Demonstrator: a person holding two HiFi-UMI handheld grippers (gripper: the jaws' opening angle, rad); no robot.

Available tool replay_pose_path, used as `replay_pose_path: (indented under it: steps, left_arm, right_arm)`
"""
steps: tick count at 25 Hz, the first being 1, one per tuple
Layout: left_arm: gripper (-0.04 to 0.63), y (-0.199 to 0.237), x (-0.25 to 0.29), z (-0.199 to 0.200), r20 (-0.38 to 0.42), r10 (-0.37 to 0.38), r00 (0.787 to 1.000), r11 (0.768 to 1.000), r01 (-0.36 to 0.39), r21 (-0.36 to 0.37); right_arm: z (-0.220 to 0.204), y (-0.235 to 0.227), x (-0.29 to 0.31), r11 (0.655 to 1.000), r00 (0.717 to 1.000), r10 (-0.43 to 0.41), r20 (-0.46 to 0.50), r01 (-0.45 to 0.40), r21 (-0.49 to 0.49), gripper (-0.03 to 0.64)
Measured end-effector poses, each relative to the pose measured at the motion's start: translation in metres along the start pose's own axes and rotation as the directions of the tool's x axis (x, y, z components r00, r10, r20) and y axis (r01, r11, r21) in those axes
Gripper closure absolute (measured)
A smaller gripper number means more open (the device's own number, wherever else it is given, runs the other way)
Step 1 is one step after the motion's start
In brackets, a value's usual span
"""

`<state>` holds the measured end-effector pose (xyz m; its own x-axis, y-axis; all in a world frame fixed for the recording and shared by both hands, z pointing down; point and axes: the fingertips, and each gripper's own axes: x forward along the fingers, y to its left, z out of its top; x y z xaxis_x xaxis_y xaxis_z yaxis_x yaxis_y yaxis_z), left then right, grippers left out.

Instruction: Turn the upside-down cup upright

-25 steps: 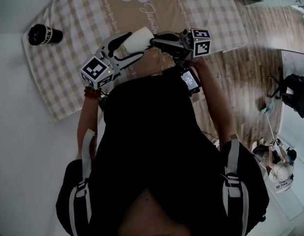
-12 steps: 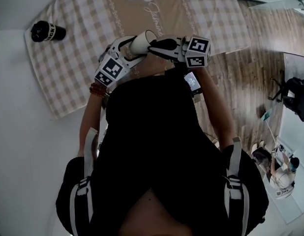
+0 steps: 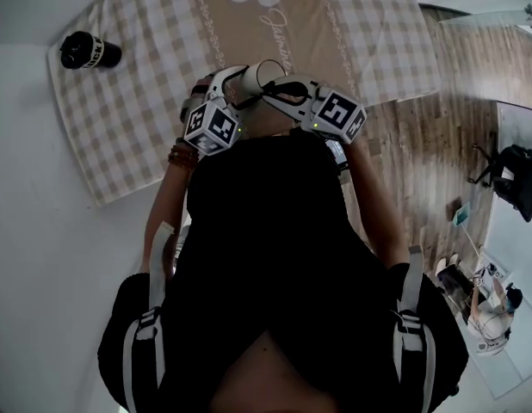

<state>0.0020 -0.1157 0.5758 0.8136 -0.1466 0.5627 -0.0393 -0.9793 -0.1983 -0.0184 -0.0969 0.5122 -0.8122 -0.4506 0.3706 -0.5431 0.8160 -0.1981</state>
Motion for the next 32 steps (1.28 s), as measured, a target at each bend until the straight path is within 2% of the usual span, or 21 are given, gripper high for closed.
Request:
replay_pose_path:
  steps: [7, 12, 25, 32]
  left_arm:
    - [0.267, 0.004, 0.007, -0.005, -0.004, 0.041, 0.999, 0.999, -0.041, 0.004]
    - [0.268, 0.016, 0.015, 0.007, 0.044, 0.080, 0.996, 0.996, -0.078, -0.040]
    - [0.270, 0.016, 0.043, 0.024, 0.104, 0.043, 0.994, 0.993, -0.031, -0.115]
    - [0.272, 0.014, 0.049, 0.021, 0.102, 0.020, 0.995, 0.988, -0.004, -0.153]
  right_arm:
    - [-0.003, -0.001, 0.006, 0.988, 0.991, -0.104, -0.089, 0.093, -0.122, 0.589]
    - [0.004, -0.011, 0.003, 0.964, 0.970, -0.183, -0.158, 0.146, -0.223, 0.589]
    - [0.002, -0.029, -0.011, 0.925, 0.936, -0.297, -0.188, 0.233, -0.299, 0.589]
    - [-0.004, -0.031, -0.008, 0.910, 0.920, -0.328, -0.215, 0.248, -0.331, 0.589]
